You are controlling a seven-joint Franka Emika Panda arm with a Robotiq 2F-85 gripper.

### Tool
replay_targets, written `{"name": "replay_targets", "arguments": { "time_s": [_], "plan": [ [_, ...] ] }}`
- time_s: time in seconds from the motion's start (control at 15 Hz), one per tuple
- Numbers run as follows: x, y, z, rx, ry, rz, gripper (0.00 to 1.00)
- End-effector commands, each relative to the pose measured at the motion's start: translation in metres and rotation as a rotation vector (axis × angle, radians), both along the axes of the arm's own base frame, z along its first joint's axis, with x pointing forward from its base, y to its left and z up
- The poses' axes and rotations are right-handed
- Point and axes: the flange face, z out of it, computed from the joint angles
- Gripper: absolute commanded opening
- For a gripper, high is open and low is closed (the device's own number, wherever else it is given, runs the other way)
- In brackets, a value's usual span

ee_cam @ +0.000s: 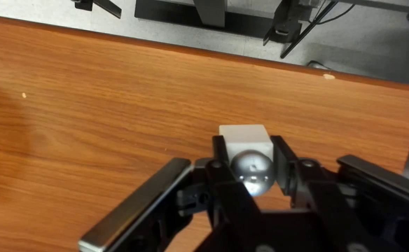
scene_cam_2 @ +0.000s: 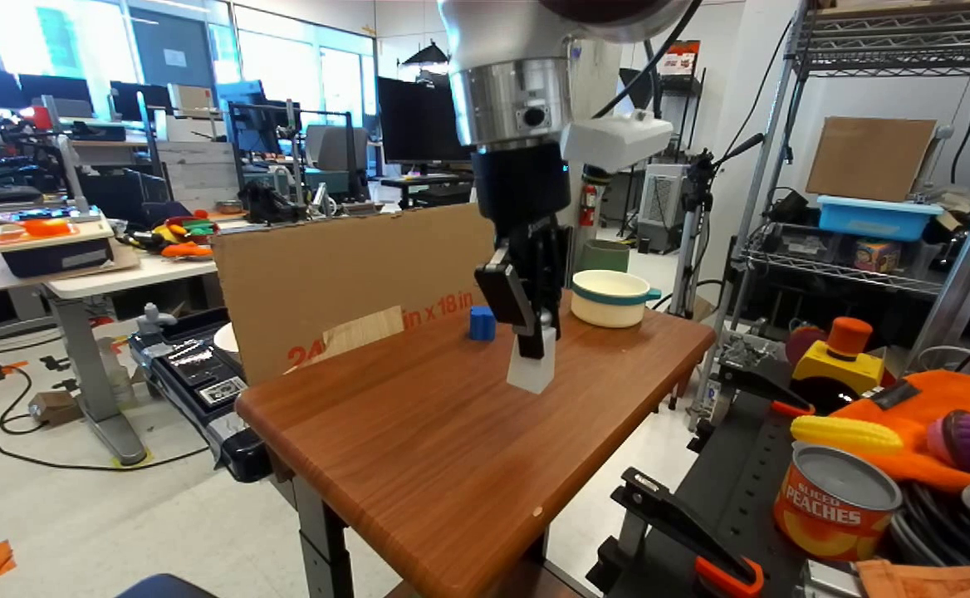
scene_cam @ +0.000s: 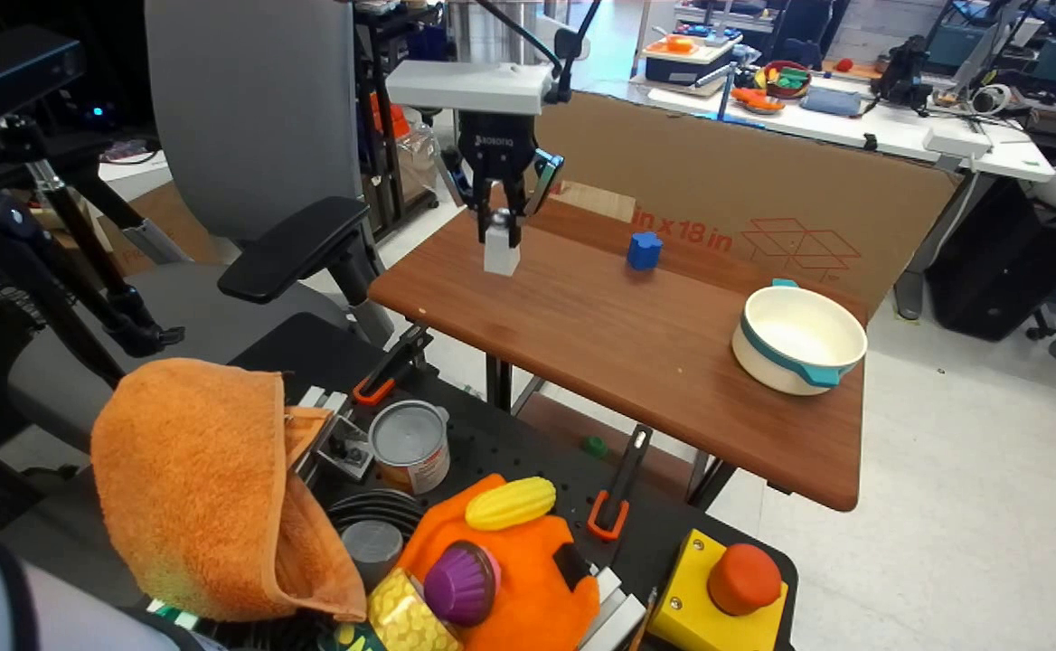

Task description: Move the shaker to the left

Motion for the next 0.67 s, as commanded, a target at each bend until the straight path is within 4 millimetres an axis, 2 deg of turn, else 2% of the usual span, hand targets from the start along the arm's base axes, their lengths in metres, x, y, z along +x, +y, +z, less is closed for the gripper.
{"name": "replay_targets", "arguments": {
  "time_s": [0.0,0.2,0.6],
  "plan": [
    [0.002,0.000,-0.024,-0.017,0.045,0.047,0.10],
    [0.001,-0.002,-0.041,-0.035,0.076,0.064,0.10],
    [0.007,-0.004,-0.048,-0.048,0.081,0.079,0.10]
  ]
}}
